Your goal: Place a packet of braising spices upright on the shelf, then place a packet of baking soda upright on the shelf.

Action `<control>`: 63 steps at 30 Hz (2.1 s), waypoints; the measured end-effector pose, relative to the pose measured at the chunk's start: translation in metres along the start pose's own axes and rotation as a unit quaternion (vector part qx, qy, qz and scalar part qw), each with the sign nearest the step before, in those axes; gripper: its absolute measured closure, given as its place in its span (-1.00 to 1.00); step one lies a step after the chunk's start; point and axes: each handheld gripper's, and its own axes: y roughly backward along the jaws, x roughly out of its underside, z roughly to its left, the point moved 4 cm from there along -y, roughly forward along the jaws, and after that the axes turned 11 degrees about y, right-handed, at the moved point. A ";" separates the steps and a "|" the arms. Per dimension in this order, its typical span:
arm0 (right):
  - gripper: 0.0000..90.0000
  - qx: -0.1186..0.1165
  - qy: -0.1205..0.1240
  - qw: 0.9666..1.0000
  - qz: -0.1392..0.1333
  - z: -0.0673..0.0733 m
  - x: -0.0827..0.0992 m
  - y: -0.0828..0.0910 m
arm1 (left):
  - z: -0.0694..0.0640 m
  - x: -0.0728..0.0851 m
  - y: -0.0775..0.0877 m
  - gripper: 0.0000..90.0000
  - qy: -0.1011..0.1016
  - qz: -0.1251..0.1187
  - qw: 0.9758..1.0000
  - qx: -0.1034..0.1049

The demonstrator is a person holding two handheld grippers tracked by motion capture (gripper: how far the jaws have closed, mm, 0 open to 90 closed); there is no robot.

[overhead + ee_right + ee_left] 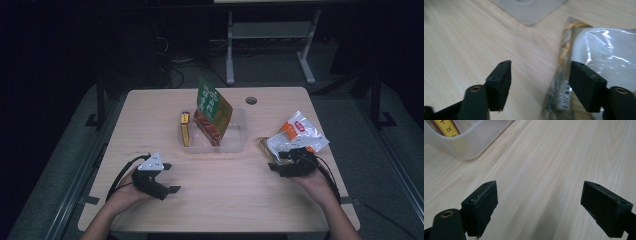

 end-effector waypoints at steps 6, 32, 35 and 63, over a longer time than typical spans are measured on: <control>-0.02 0.022 -0.027 0.999 -0.017 -0.024 0.003 0.002 | 0.000 -0.002 0.000 -0.70 0.001 -0.002 1.000 0.003; 1.00 0.054 -0.010 0.997 0.062 -0.072 0.002 -0.032 | -0.003 -0.003 -0.003 -0.70 -0.002 0.002 1.000 0.009; 1.00 0.045 -0.005 0.997 0.060 -0.070 0.001 -0.033 | -0.003 -0.002 -0.003 -0.70 -0.002 0.002 1.000 0.010; 1.00 -0.090 0.102 0.988 0.068 0.008 -0.016 -0.044 | -0.004 -0.003 -0.003 -0.70 0.002 -0.002 1.000 0.011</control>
